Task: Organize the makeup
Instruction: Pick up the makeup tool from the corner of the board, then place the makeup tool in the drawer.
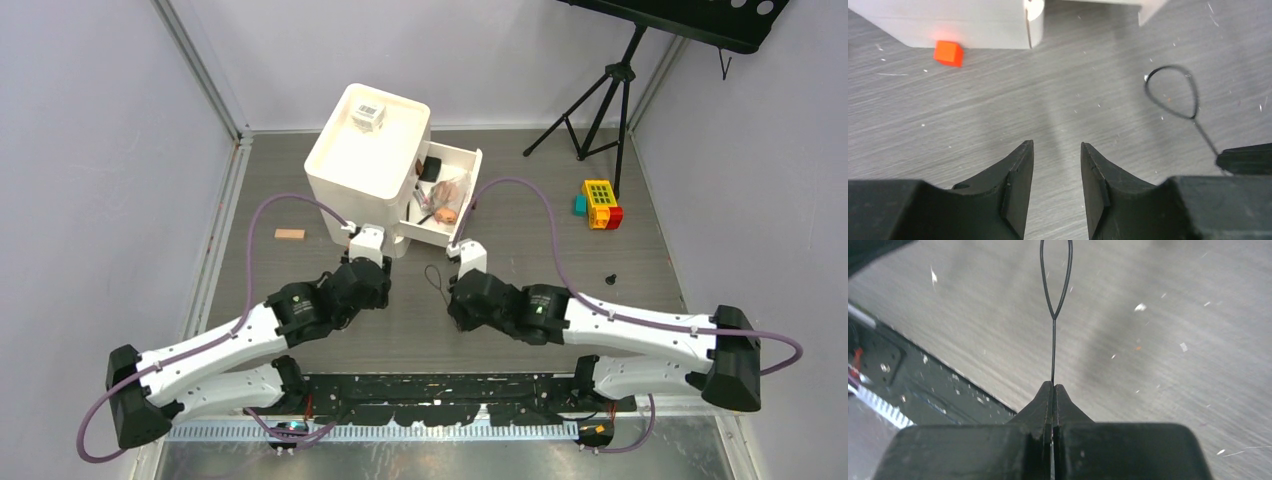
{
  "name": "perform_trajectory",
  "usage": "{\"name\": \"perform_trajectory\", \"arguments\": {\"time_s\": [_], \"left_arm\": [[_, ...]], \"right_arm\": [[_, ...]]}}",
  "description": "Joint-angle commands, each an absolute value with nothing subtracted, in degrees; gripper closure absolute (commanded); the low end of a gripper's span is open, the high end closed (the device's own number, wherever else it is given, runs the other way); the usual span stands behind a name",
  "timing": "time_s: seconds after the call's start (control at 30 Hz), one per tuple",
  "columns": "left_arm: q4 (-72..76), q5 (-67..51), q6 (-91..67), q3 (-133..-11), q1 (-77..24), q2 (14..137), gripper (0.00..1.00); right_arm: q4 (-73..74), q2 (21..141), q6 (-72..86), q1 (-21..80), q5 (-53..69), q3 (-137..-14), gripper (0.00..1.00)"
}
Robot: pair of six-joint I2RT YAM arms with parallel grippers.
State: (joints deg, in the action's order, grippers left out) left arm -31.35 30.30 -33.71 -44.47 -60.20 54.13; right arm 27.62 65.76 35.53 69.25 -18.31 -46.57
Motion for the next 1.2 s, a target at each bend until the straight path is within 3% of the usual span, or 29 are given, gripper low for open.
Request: {"name": "perform_trajectory", "arguments": {"time_s": [0.0, 0.27, 0.7, 0.87, 0.93, 1.17], "left_arm": [[-32.2, 33.1, -30.4, -46.7, -57.0, 51.8, 0.58], [-30.5, 30.0, -25.3, -49.2, -51.9, 52.9, 0.57], [-30.9, 26.9, -21.6, -53.6, -46.6, 53.7, 0.56], [-31.1, 26.7, -20.5, -57.0, -44.6, 54.4, 0.52], [-30.5, 26.4, -19.4, -59.1, -43.3, 54.9, 0.49], [-27.1, 21.6, -14.9, -70.5, -35.9, 60.5, 0.42]], "right_arm": [[27.8, 62.3, 33.1, 64.5, -24.2, -51.7, 1.0], [21.9, 64.5, 31.9, 51.4, -23.6, -58.4, 1.0], [10.9, 89.1, 38.4, 39.5, -23.4, -76.4, 1.0], [10.9, 93.5, 36.9, 36.9, -20.1, -81.9, 0.64], [11.0, 92.3, 36.4, 35.6, -20.0, -81.1, 0.56], [10.1, 86.6, 35.5, 30.3, -16.8, -76.1, 0.48]]}}
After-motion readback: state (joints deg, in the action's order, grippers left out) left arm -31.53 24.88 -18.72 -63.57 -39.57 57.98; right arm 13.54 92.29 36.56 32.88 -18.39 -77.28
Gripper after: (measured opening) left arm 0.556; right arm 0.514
